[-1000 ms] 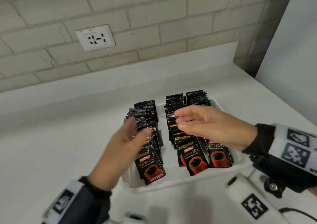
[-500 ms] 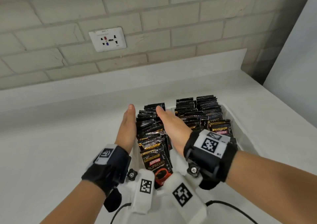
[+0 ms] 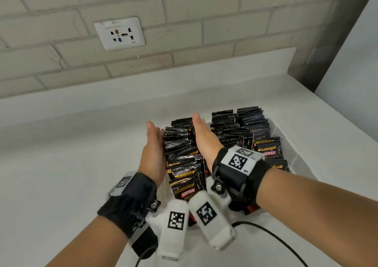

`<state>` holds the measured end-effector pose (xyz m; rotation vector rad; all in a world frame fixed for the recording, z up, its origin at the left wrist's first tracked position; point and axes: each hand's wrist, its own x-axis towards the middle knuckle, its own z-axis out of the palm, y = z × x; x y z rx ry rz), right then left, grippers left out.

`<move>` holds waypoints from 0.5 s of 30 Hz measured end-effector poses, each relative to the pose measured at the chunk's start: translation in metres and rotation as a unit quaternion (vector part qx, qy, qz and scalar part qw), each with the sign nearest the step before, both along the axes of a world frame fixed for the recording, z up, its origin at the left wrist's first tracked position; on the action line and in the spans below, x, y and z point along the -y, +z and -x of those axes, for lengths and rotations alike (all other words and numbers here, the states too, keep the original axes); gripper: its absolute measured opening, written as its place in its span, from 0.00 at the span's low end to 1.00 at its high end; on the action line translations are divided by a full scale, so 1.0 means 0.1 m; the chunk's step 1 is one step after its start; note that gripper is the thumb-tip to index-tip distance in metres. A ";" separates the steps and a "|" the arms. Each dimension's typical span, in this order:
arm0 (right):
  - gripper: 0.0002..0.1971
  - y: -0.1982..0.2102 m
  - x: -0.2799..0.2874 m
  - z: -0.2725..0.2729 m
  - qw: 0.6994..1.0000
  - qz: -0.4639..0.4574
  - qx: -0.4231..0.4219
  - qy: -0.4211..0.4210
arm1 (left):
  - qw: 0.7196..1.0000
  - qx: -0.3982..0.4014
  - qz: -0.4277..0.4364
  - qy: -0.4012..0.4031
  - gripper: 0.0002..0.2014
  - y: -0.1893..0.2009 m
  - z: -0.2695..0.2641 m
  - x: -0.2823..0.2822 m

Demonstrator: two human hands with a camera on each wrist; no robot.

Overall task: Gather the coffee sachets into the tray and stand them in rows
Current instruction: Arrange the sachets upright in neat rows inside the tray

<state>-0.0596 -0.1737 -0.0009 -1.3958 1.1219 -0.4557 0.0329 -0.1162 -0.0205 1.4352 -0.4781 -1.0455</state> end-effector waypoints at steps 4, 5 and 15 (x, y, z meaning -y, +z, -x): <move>0.32 0.05 0.00 0.00 1.000 -0.020 0.009 0.004 | 0.998 0.014 0.011 -0.059 0.32 0.04 0.05 -0.03; 0.31 0.07 0.00 0.01 1.000 -0.023 0.018 0.004 | 0.996 0.007 0.015 -0.084 0.30 0.04 0.07 -0.03; 0.33 0.09 0.03 0.01 0.996 -0.065 0.041 -0.038 | 0.991 -0.053 0.010 -0.123 0.37 0.02 0.11 -0.02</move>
